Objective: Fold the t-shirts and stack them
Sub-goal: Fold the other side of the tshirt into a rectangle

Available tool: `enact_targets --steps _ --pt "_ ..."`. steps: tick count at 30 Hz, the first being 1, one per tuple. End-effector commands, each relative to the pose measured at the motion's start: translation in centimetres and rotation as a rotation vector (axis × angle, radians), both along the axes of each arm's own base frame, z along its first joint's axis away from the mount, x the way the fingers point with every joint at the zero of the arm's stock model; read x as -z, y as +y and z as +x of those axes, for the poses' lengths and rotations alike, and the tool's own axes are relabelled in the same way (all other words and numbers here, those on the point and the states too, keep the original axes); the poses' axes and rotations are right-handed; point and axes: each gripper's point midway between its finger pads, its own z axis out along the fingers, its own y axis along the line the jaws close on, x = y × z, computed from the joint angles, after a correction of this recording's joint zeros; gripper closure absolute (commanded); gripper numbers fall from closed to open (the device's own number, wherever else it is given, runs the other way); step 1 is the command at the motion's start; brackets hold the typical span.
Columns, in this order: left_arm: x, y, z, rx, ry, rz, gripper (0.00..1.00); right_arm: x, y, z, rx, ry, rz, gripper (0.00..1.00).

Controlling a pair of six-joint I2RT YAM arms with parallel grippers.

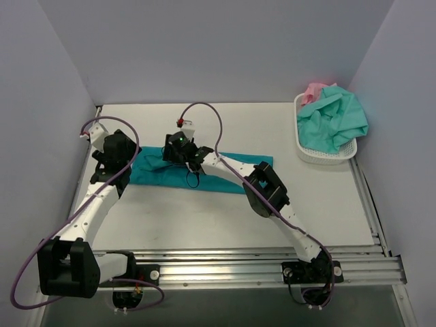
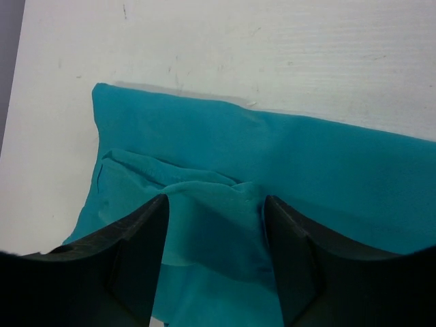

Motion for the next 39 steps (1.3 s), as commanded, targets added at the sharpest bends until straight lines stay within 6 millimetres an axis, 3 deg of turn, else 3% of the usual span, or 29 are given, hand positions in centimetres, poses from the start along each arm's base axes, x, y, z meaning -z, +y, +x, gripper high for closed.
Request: enact_targets --steps 1,3,9,17,19,28,35,36,39 --pt "-1.4 0.8 -0.3 -0.031 -0.046 -0.002 0.22 -1.5 1.1 -0.3 -0.001 -0.025 0.016 0.5" --pt "-1.4 0.8 -0.3 -0.031 -0.046 -0.003 0.22 -1.5 1.3 -0.5 -0.003 -0.026 0.013 0.6" --pt "-1.5 1.0 -0.5 -0.034 -0.049 -0.004 0.22 -1.5 1.2 -1.2 -0.01 -0.029 -0.004 0.77" --pt "-1.7 1.2 -0.9 -0.04 -0.055 -0.004 0.22 -1.7 0.7 -2.8 -0.017 -0.034 -0.04 0.85" --pt "-1.7 1.2 -0.9 -0.04 -0.055 -0.004 0.22 -2.3 0.7 -3.6 -0.021 -0.045 -0.047 0.85" --pt "-1.7 1.3 -0.8 -0.042 -0.058 -0.005 0.22 -1.1 0.8 -8.4 -0.064 -0.043 -0.116 0.85" --pt "-2.0 1.4 -1.0 -0.047 -0.067 -0.002 0.22 -0.3 0.5 -10.8 -0.064 -0.061 -0.19 0.83" --pt "-1.9 1.5 -1.1 -0.05 -0.065 -0.001 0.22 -0.2 0.3 -10.9 -0.055 -0.066 -0.204 0.82" --pt "-1.9 1.6 -1.1 -0.053 -0.066 0.003 0.22 0.1 -0.5 -11.4 -0.031 -0.079 -0.251 0.64"
